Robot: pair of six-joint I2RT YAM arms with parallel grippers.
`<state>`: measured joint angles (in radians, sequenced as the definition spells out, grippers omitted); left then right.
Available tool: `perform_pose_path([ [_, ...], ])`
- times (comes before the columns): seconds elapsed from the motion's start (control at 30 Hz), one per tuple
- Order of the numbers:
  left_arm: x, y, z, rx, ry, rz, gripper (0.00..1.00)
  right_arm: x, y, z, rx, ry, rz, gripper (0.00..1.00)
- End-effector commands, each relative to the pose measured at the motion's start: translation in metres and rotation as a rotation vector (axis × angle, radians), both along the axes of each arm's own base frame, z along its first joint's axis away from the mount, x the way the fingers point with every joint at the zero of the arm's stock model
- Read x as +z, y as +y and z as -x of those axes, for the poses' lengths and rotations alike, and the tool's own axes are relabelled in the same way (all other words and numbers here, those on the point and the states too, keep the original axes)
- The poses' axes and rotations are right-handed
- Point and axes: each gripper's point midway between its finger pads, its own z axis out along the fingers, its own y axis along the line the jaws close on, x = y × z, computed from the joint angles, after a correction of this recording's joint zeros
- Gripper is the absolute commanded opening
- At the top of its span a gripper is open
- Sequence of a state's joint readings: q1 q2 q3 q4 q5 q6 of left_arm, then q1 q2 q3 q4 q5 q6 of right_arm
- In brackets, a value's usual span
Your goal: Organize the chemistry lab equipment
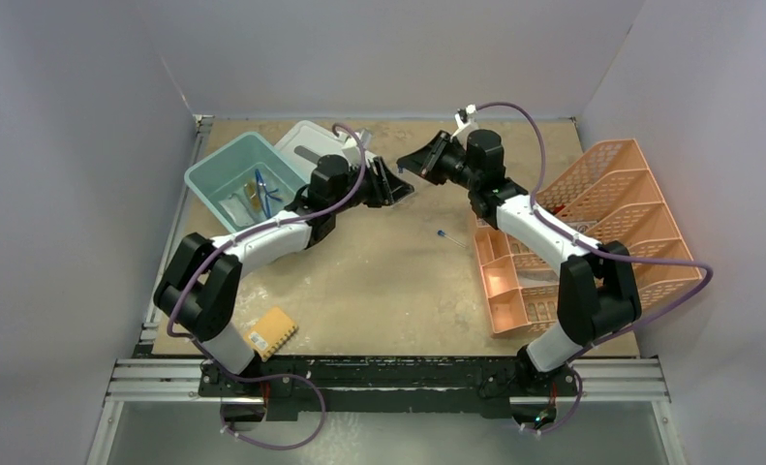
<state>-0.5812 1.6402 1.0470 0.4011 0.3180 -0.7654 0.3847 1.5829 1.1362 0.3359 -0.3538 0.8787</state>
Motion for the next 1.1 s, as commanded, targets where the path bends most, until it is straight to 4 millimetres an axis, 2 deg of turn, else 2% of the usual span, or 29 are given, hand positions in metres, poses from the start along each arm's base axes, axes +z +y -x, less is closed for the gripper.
perform_pose_path([
  [0.0, 0.014, 0.009, -0.016, 0.098, -0.032, 0.003, 0.38, 0.024, 0.004, 0.002, 0.025, -0.018, -0.109, 0.18],
  [0.1, 0.016, 0.016, -0.020, 0.127, -0.054, -0.037, 0.26, 0.022, 0.004, 0.002, 0.038, -0.012, -0.115, 0.18],
  [0.17, 0.018, 0.015, -0.018, 0.108, -0.078, -0.060, 0.12, 0.021, 0.004, 0.002, 0.054, -0.013, -0.112, 0.20],
  [0.2, 0.017, 0.016, -0.018, 0.098, -0.090, -0.081, 0.08, 0.018, 0.004, 0.003, 0.072, -0.005, -0.095, 0.23],
  [0.27, 0.014, 0.018, -0.012, 0.055, -0.130, -0.139, 0.00, 0.016, 0.002, 0.004, 0.108, 0.000, -0.047, 0.35],
  [0.4, 0.011, 0.024, 0.002, -0.036, -0.224, -0.254, 0.00, 0.015, -0.006, 0.010, 0.177, -0.014, 0.055, 0.56],
  [0.53, 0.011, 0.020, 0.015, -0.146, -0.286, -0.305, 0.00, 0.022, -0.005, 0.023, 0.291, -0.040, 0.147, 0.62],
  [0.7, 0.012, 0.014, 0.025, -0.251, -0.323, -0.323, 0.00, 0.024, -0.005, 0.028, 0.371, -0.035, 0.213, 0.62],
  [0.83, 0.015, 0.011, 0.027, -0.276, -0.335, -0.329, 0.00, 0.011, -0.003, 0.028, 0.425, 0.006, 0.247, 0.60],
  [1.07, 0.013, 0.011, 0.026, -0.279, -0.331, -0.334, 0.00, -0.013, -0.002, 0.041, 0.528, 0.081, 0.269, 0.52],
])
